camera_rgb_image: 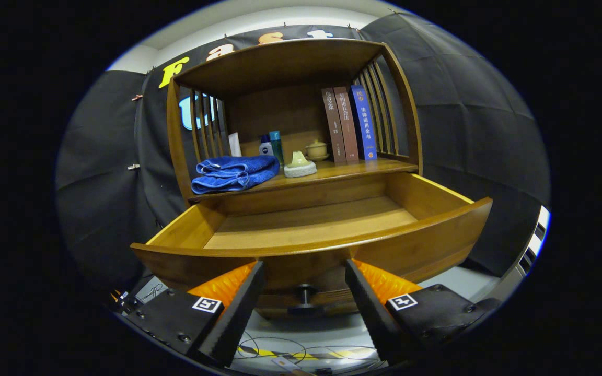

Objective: Pull open the drawer, take out the items inside it, and place them on the countertop above the cabinet.

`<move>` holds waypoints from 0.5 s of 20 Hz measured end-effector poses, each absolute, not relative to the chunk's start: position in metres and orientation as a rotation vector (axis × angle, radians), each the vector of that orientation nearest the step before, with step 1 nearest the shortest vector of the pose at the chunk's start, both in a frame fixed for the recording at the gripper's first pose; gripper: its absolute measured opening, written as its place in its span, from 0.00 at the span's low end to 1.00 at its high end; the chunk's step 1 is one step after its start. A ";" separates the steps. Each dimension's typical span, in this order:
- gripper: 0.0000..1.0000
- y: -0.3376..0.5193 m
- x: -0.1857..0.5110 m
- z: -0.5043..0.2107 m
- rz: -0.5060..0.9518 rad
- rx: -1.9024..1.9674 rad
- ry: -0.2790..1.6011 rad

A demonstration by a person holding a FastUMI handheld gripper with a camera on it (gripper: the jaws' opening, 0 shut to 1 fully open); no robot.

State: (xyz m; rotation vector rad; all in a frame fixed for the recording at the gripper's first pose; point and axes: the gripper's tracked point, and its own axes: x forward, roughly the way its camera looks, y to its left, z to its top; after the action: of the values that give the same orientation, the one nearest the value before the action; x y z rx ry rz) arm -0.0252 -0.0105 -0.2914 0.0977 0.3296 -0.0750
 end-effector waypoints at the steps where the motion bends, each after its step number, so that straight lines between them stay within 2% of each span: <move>1: 0.99 -0.011 -0.023 -0.290 -0.076 0.100 0.323; 10: 1.00 -0.018 0.034 -0.284 -0.072 0.083 0.337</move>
State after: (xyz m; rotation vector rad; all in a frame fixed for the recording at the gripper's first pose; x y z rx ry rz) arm 0.0343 -0.0179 -0.2836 0.0834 0.3373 -0.0722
